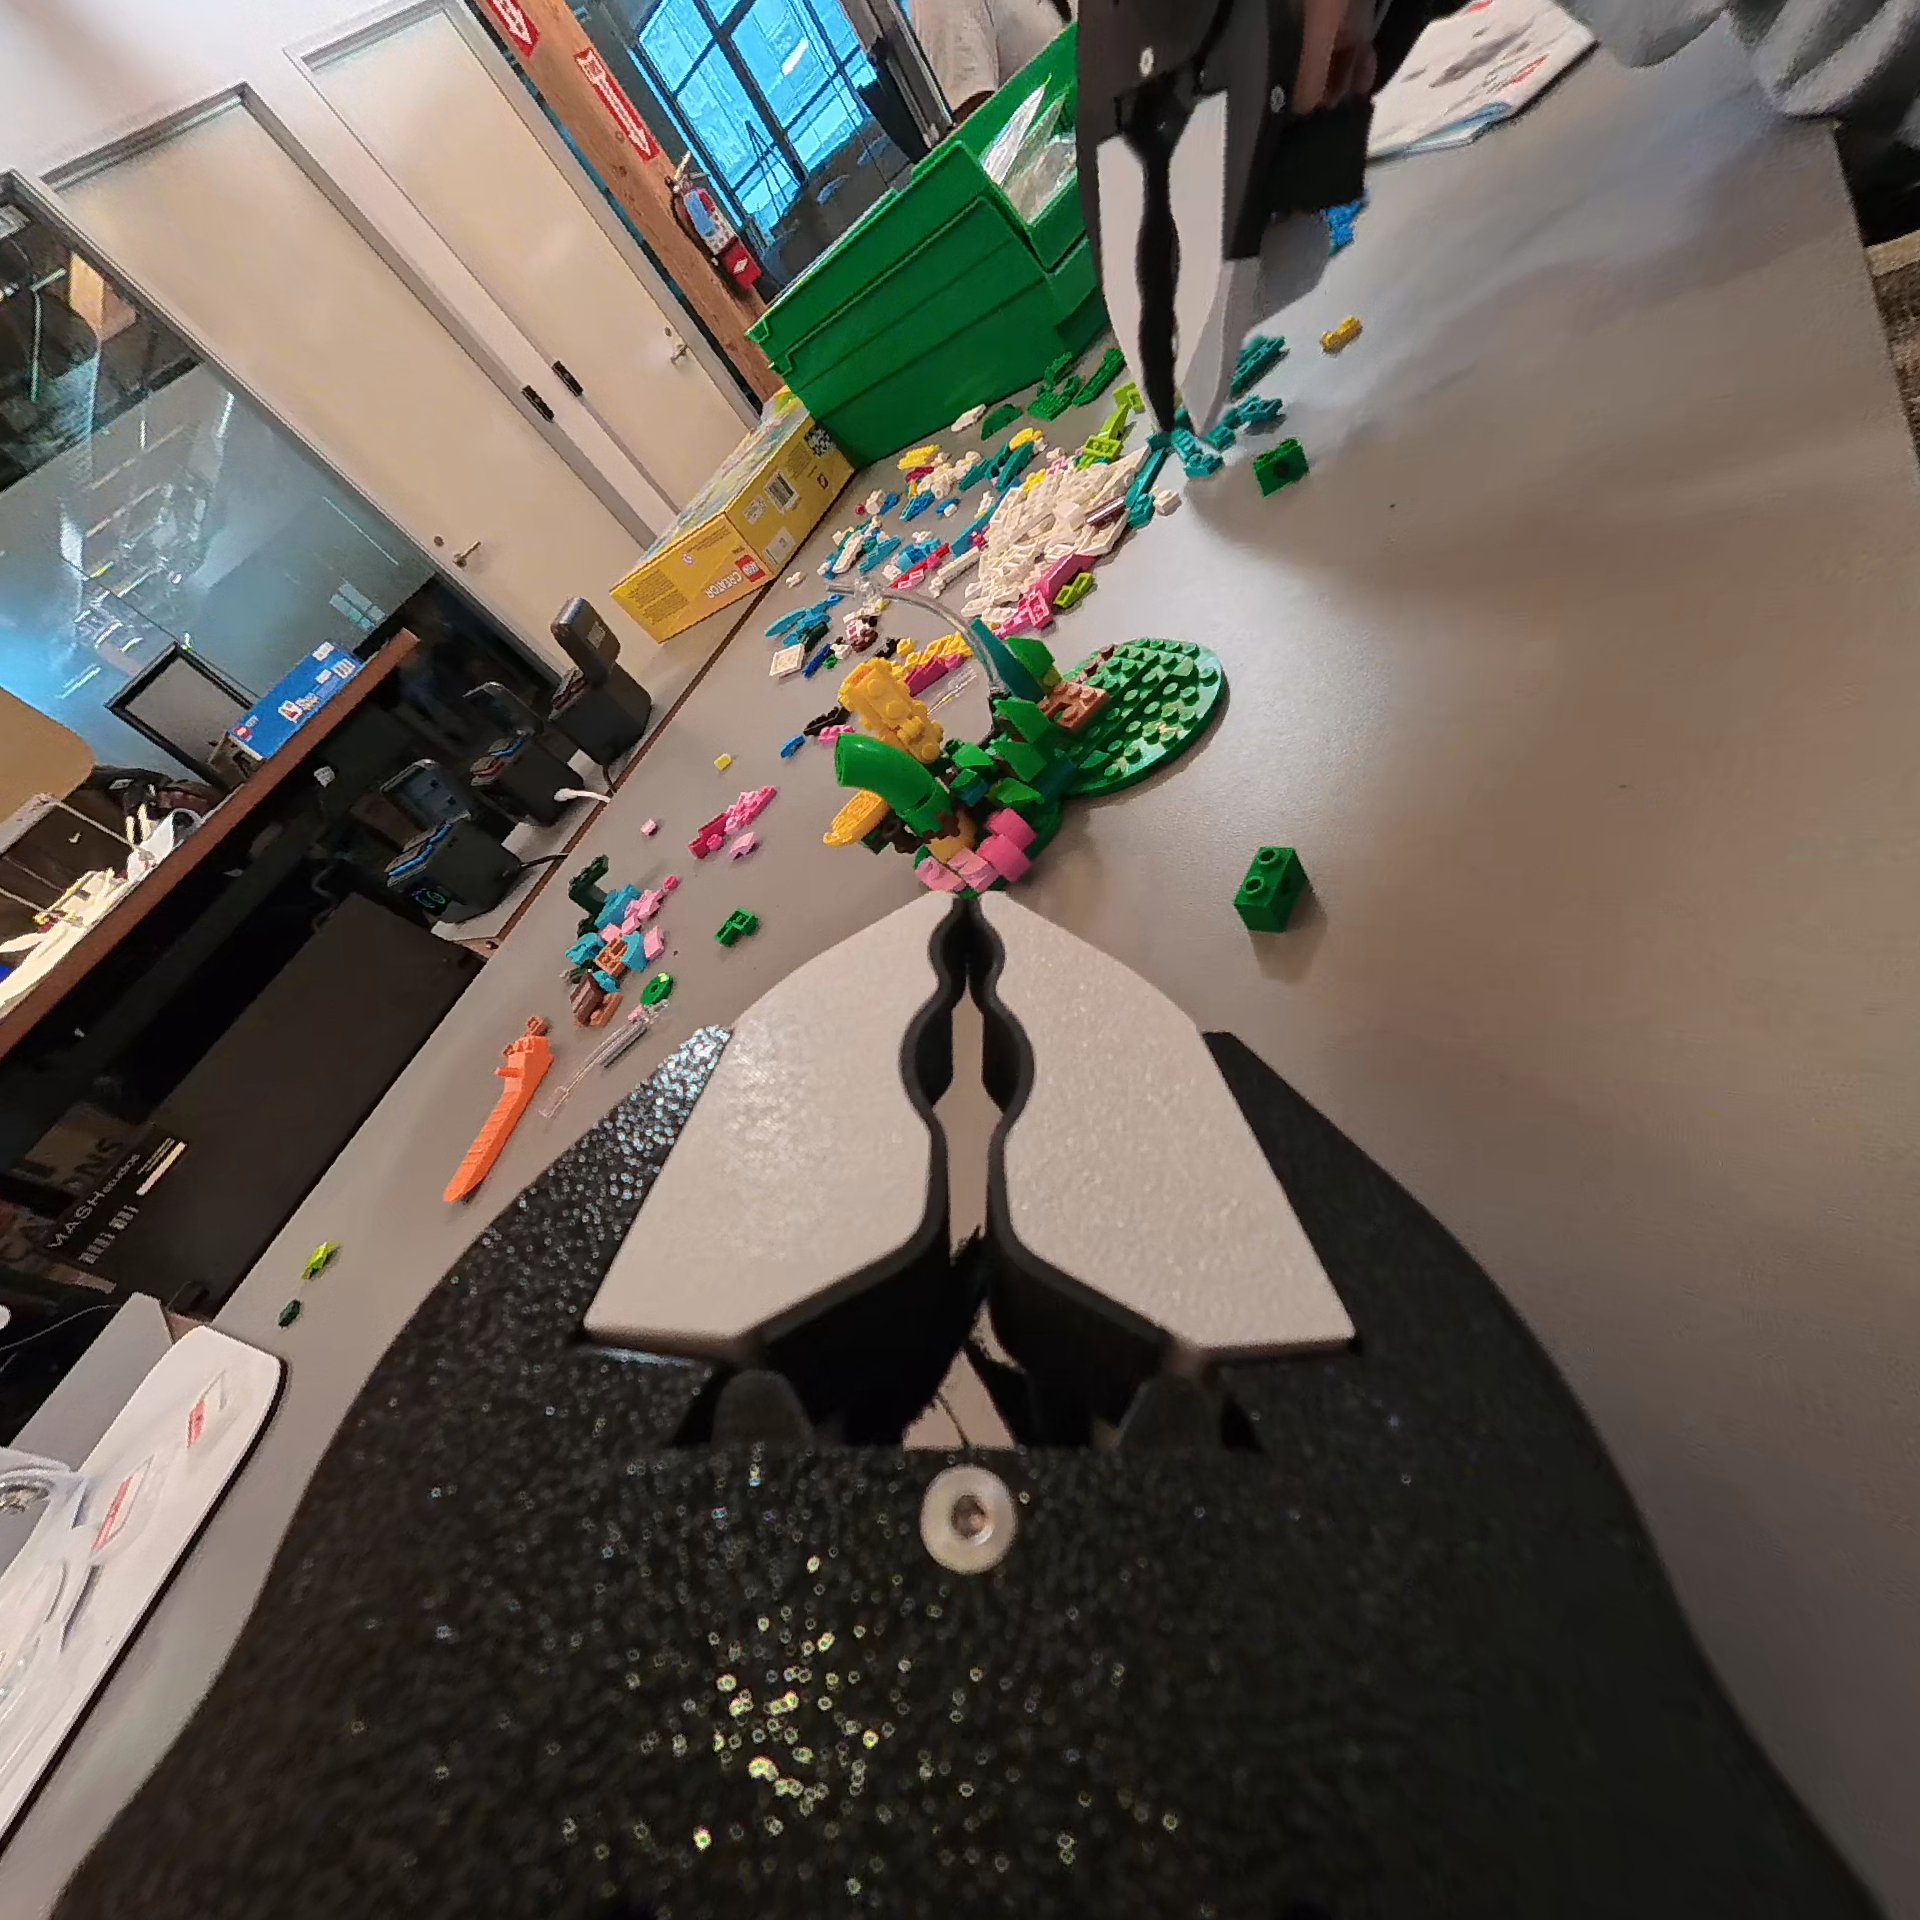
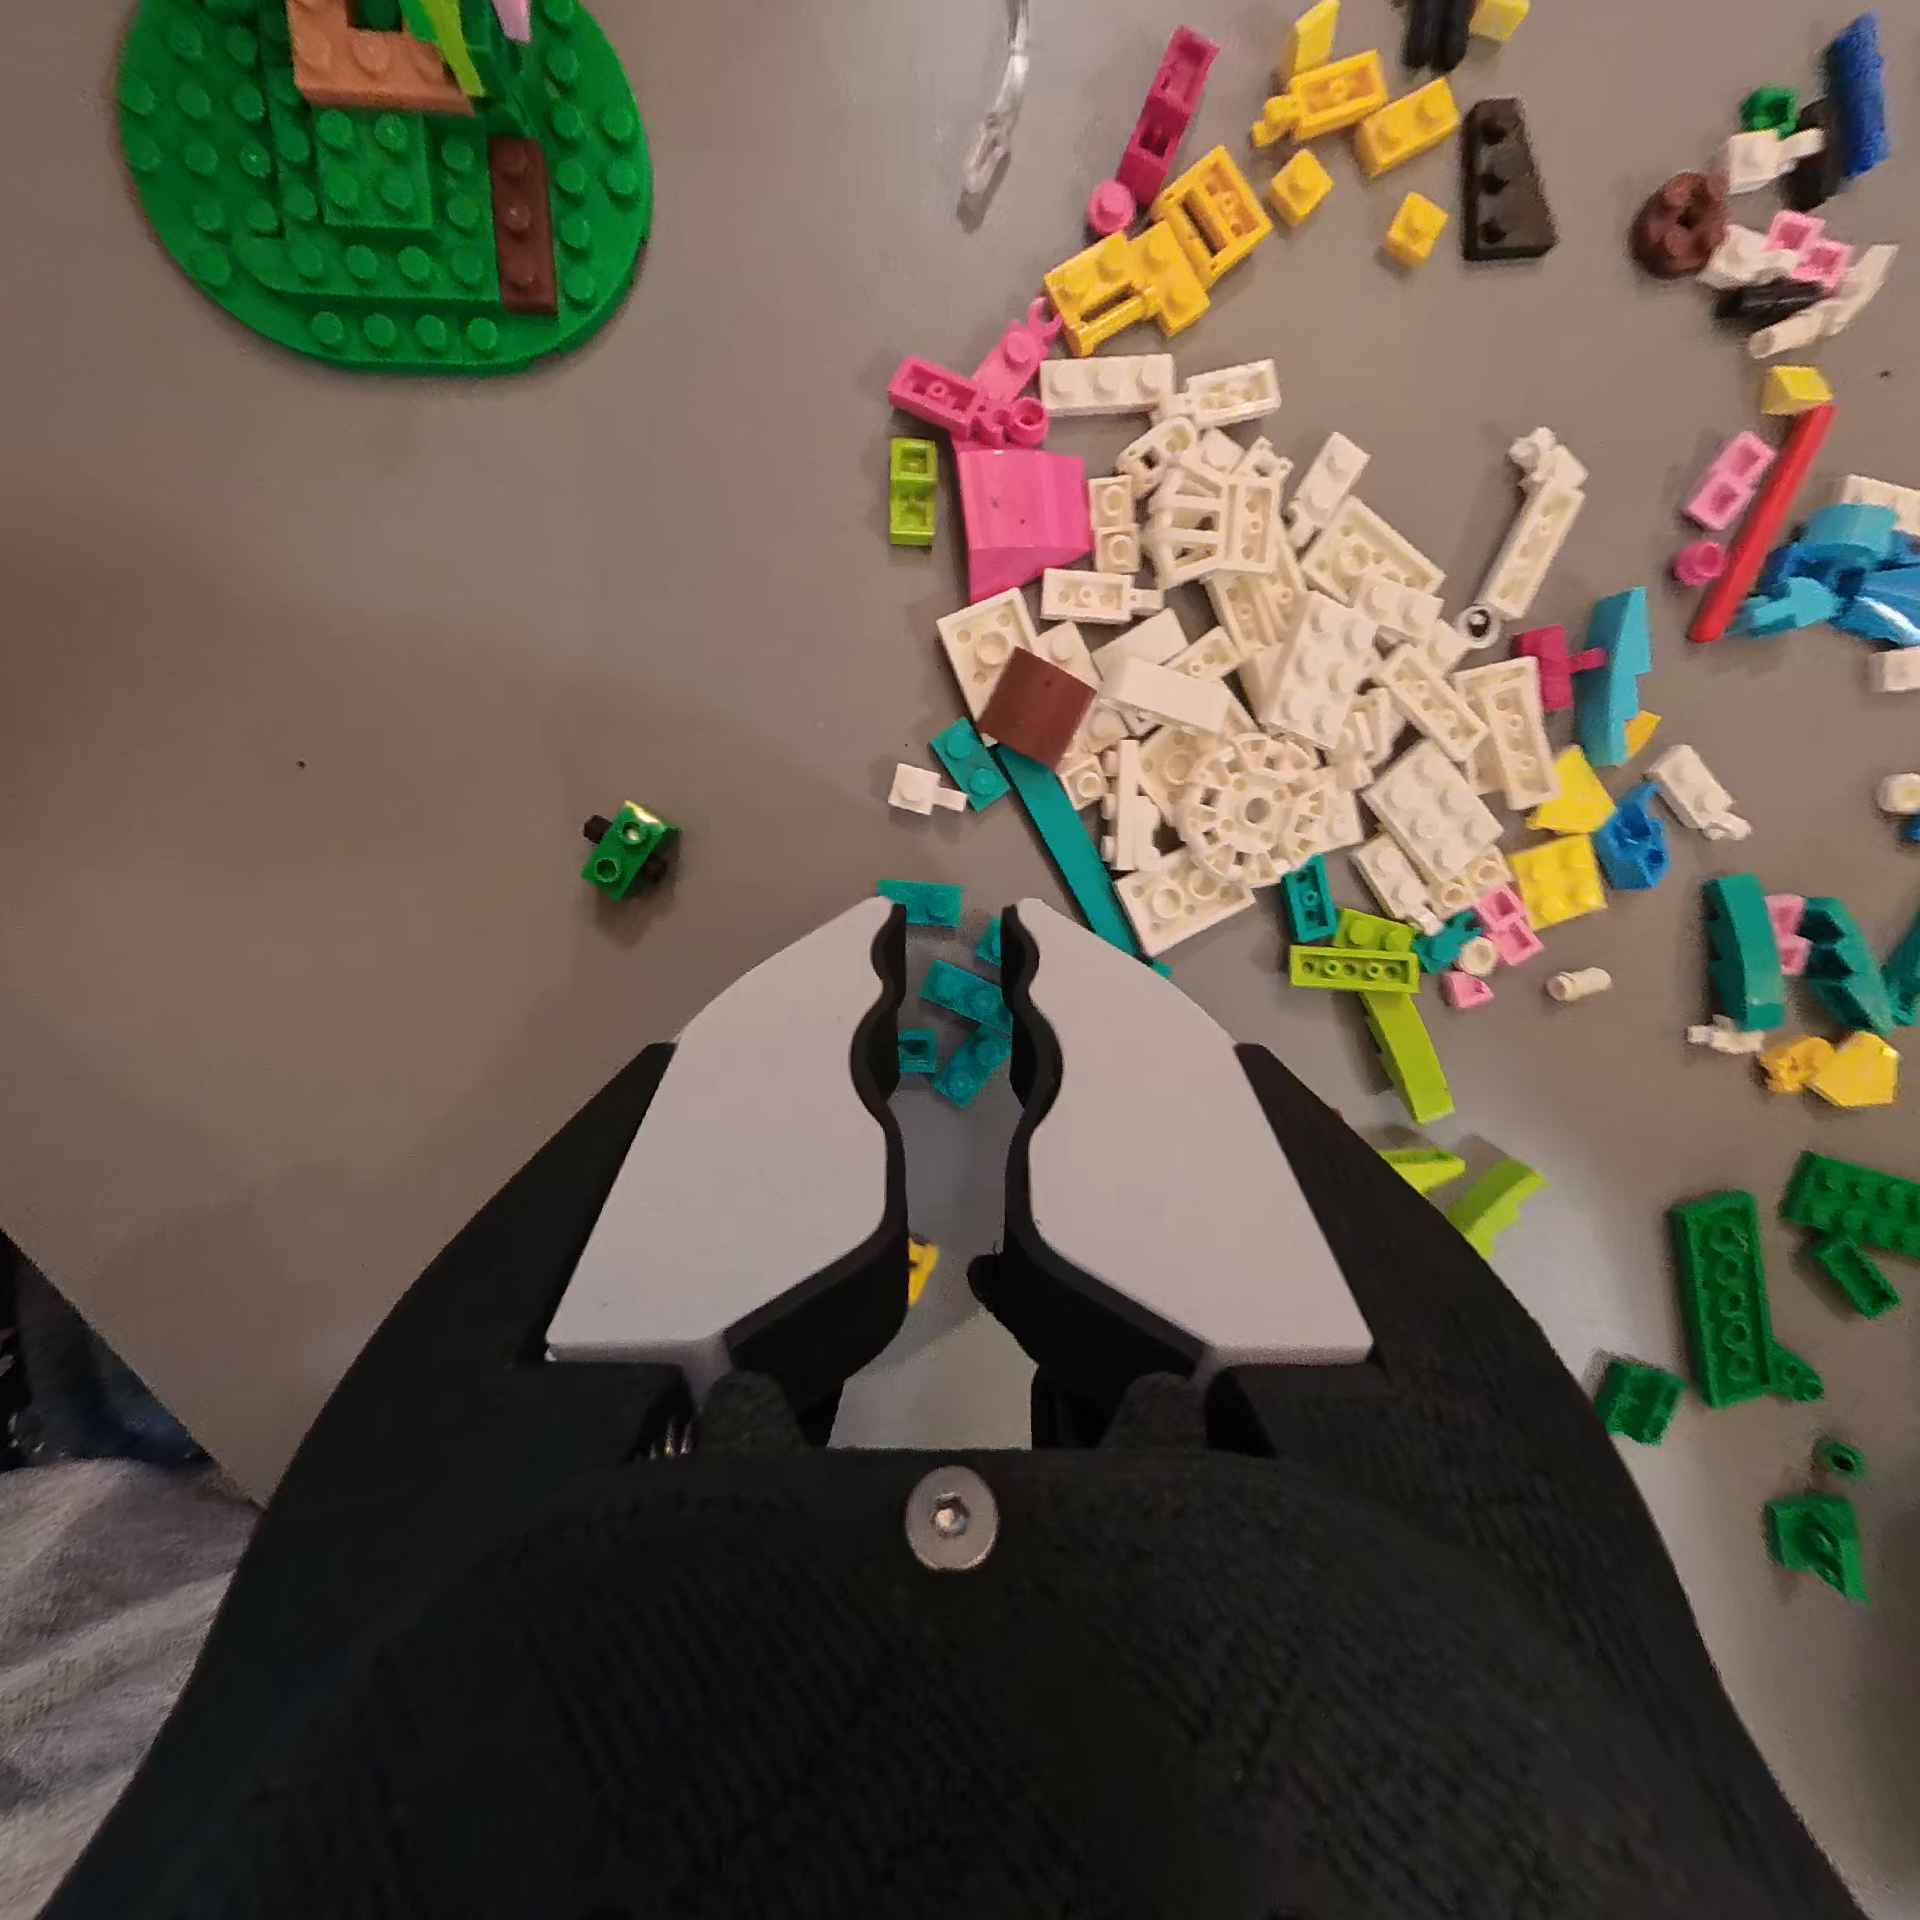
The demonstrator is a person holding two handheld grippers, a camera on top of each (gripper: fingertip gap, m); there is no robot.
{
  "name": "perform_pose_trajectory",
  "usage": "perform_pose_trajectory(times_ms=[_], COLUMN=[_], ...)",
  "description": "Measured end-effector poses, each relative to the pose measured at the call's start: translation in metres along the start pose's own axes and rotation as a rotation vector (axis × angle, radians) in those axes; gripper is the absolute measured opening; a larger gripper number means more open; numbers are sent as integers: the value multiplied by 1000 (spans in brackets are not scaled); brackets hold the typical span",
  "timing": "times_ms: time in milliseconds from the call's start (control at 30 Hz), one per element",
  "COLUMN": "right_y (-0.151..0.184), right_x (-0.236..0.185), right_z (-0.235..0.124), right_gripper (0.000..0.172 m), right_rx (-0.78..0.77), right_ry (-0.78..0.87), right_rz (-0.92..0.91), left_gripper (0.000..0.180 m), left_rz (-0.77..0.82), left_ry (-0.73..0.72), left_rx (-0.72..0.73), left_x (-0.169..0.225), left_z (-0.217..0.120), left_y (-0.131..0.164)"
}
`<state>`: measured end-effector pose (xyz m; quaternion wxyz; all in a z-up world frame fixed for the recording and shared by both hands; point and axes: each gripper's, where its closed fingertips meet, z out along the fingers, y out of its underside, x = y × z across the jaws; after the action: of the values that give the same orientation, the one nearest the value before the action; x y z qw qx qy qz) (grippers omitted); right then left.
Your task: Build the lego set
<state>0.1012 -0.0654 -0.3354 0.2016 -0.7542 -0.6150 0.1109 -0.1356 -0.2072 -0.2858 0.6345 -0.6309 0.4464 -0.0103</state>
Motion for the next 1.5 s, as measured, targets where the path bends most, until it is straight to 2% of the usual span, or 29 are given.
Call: perform_pose_trajectory(times_ms=[167, 433, 700, 800, 1000, 1200, 1300, 1500], right_y=[2, 32, 3, -9, -5, -11, -9, -16], right_x=[11, 13, 12, 6, 13, -2, 5, 5], right_z=[-14, -20, -6, 2, 11, 17, 17, 21], right_gripper=[15, 8, 7, 8, 7, 5, 5, 10], right_rx=[46, -60, 31, 78, 57, 74, 67, 118], right_ry=[35, 19, 21, -24, 4, -90, -54, -72], right_rz=[60, 156, 84, 83, 91, 79, 95, 111], left_gripper=[0, 0, 0, 0, 0, 0, 0, 0], left_rz=[2, 4, 9, 12, 12, 14, 15, 16], left_ry=[1, 2, 4, 4, 5, 5, 6, 6], left_rx=[-2, -4, -8, -8, -8, -8, -9, -9], left_x=[0, 1, 1, 2, 2, 2, 2, 2], left_z=[0, 1, 1, 1, 1, 1, 2, 2], left_y=[0, 1, 1, 1, 1, 1, 1, 1])
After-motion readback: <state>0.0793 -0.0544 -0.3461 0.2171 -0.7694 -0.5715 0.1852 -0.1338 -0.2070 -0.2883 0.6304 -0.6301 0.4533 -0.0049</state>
